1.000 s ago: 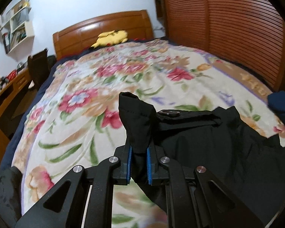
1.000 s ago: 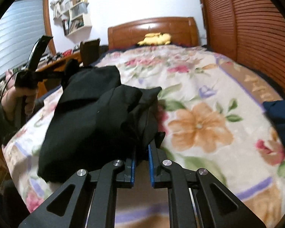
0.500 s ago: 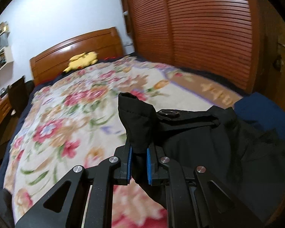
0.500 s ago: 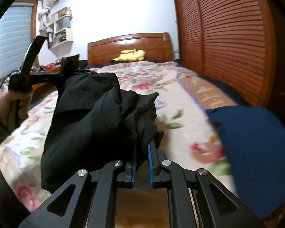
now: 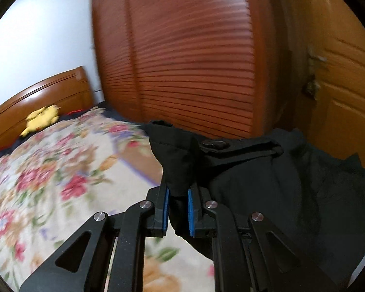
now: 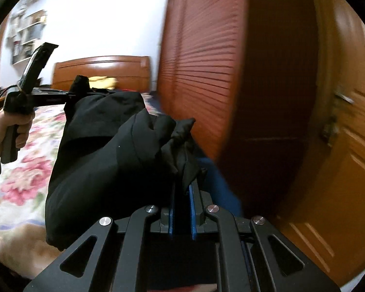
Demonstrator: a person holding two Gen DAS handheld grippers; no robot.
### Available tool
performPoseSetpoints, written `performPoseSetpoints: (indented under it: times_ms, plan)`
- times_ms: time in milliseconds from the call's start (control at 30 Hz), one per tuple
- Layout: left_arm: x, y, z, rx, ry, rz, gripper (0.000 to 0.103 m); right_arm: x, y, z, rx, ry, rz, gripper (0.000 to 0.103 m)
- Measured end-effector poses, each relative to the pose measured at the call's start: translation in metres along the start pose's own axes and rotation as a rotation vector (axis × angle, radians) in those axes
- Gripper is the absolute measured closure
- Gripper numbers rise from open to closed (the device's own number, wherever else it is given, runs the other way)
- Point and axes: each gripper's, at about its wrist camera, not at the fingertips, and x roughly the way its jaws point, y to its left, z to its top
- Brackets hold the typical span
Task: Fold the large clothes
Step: 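Lift the folded coat with both grippers and carry it toward the wardrobe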
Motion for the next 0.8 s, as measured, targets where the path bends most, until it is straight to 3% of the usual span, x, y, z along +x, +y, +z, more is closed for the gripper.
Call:
performPoseSetpoints:
  times_ms: [133, 333, 433, 500, 633, 700, 767, 800]
  plan:
    - [0.034, -0.026, -0.001, 0.010, 0.029, -0.011, 0.090, 0.009, -0.033, -0.024, 0.073, 0.059, -0.038, 0.093]
    - [0.048, -0.045, -0.019, 0.101, 0.065, 0.011, 0.085, 0.007, -0.030, -0.043, 0.050, 0.142, -0.120, 0.093]
    - [0.036, -0.035, -0.028, 0.076, 0.072, -0.008, 0.071, 0.012, -0.028, -0.044, 0.064, 0.159, -0.123, 0.093]
    - [0.030, -0.032, -0.033, 0.071, 0.080, -0.040, 0.056, 0.013, -0.033, -0.038, 0.096, 0.146, -0.116, 0.093]
    - [0.009, -0.019, -0.051, 0.087, 0.076, -0.046, 0.042, 0.006, -0.034, -0.028, 0.131, 0.119, -0.125, 0.085]
    - [0.003, -0.010, -0.060, 0.083, 0.080, -0.043, 0.026, 0.002, -0.028, -0.030, 0.121, 0.117, -0.136, 0.084]
    - [-0.003, 0.002, -0.069, 0.064, 0.091, -0.054, 0.022, -0.005, -0.018, -0.028, 0.096, 0.114, -0.161, 0.082]
    - [-0.008, 0.007, -0.074, 0.060, 0.095, -0.055, 0.022, -0.011, -0.014, -0.025, 0.088, 0.107, -0.173, 0.076]
